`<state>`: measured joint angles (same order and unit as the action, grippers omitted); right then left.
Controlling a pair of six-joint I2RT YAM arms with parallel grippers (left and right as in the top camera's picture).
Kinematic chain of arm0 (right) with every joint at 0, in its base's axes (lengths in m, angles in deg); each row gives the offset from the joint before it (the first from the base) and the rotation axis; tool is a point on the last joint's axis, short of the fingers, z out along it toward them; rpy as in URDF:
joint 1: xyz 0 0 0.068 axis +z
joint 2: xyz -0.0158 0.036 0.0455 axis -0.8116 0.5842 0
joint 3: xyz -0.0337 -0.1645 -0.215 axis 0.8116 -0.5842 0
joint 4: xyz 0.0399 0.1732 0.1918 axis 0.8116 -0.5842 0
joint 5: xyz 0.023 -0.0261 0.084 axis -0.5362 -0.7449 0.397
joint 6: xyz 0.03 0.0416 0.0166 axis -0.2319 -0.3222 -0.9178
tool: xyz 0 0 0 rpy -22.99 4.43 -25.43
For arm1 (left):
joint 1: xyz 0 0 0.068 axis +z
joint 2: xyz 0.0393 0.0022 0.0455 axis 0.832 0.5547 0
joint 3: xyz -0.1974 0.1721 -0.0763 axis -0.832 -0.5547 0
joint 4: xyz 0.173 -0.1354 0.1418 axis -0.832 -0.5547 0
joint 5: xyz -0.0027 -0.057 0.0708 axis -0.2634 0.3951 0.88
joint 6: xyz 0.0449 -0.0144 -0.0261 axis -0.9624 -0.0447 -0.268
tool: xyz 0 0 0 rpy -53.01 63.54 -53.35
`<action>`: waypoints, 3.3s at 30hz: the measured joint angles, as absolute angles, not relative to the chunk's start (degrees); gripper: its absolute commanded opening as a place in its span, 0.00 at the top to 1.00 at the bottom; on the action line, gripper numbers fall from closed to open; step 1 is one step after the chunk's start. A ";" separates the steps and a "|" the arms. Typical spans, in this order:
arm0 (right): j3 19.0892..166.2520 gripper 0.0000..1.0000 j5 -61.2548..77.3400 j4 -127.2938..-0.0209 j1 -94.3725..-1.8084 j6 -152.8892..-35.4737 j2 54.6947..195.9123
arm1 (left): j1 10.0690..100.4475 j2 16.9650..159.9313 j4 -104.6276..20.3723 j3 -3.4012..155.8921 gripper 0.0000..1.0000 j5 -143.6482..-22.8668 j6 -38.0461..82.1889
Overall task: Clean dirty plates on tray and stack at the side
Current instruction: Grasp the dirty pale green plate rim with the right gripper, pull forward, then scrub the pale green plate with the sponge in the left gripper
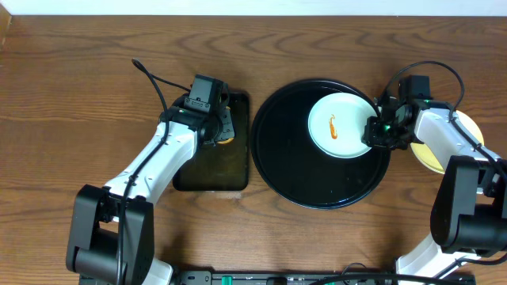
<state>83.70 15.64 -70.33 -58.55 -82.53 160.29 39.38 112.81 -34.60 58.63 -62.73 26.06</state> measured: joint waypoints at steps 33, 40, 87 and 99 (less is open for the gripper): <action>78.10 0.67 9.02 -68.59 -56.78 -97.96 155.00 | 39.38 112.81 -34.60 58.63 0.92 -62.76 26.06; 73.16 0.82 11.64 -60.30 -56.78 -100.39 154.91 | 39.40 112.81 -34.60 58.63 0.92 -62.76 26.06; 72.64 0.99 13.43 -58.47 -42.48 -101.33 154.93 | 13.28 123.69 -11.95 58.54 0.92 -68.83 44.40; 72.64 0.99 13.56 -58.88 -42.42 -101.33 154.93 | 12.15 126.95 -16.19 58.78 0.92 -67.59 46.54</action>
